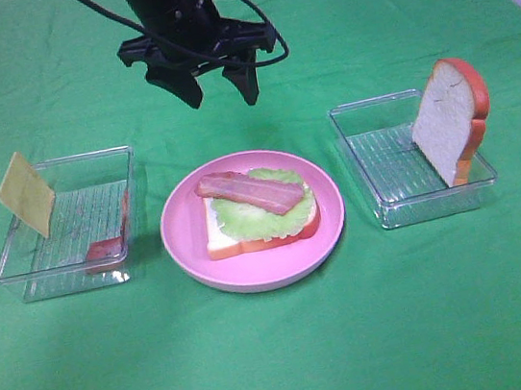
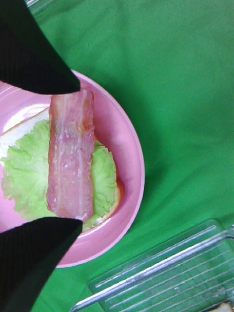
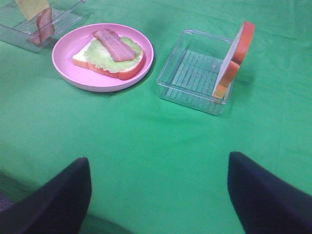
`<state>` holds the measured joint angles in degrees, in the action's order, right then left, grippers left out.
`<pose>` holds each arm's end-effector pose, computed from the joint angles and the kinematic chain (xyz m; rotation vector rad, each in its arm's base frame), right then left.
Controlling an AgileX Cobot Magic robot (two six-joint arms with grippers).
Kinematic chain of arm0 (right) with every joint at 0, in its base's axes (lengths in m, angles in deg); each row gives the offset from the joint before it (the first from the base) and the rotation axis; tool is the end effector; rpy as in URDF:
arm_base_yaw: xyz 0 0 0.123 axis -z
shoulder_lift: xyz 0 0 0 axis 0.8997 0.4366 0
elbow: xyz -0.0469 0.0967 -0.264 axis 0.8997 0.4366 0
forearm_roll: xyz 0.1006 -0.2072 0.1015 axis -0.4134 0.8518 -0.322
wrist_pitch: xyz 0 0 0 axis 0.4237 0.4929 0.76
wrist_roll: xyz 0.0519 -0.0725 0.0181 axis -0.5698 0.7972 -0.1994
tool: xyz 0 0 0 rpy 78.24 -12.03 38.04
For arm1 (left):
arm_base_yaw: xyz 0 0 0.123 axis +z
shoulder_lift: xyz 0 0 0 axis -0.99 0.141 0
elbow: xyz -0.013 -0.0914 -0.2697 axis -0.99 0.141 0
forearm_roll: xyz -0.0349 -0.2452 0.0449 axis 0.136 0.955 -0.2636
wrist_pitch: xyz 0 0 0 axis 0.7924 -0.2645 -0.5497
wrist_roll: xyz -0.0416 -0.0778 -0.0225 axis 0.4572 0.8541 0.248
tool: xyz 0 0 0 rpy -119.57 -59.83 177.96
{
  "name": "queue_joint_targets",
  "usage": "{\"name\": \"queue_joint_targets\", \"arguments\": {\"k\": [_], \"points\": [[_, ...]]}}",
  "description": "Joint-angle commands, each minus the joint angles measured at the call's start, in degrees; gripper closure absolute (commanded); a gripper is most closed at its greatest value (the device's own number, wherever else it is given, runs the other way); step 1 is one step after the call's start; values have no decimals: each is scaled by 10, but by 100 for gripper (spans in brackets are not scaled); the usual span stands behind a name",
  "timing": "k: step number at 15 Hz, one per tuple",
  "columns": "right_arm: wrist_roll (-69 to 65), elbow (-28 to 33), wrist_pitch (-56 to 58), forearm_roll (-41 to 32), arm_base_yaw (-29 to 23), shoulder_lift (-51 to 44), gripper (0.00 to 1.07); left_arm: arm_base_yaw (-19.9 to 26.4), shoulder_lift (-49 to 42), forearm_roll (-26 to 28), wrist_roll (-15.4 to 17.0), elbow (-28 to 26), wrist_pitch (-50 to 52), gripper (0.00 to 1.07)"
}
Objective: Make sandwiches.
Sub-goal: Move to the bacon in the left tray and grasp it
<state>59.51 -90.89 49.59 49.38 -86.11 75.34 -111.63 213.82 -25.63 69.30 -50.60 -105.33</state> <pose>-0.0087 0.0026 0.2784 -0.5359 1.9784 0.2352 0.4367 -0.2650 0.2407 0.4950 2.7631 -0.3870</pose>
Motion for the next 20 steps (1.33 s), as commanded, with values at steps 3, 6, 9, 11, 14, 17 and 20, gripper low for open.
{"name": "queue_joint_targets", "arguments": {"k": [3,6,9,11,14,17,20], "points": [[5,2,-6,0,-1,-9,33,26,-54,-23,25,9,-41,40],[5,2,-6,0,-1,-9,33,44,-144,-39,30,118,-40,41],[5,2,-6,0,-1,-9,33,46,-232,-71,80,235,-40,41],[5,2,-6,0,-1,-9,33,46,-280,-73,91,292,-40,41],[5,2,-6,0,-1,-9,33,44,-305,-96,154,356,-40,41],[5,2,-6,0,-1,-9,33,44,-304,-105,197,428,-10,41],[5,2,-6,0,-1,-9,33,44,-304,-102,217,466,37,41]]}}
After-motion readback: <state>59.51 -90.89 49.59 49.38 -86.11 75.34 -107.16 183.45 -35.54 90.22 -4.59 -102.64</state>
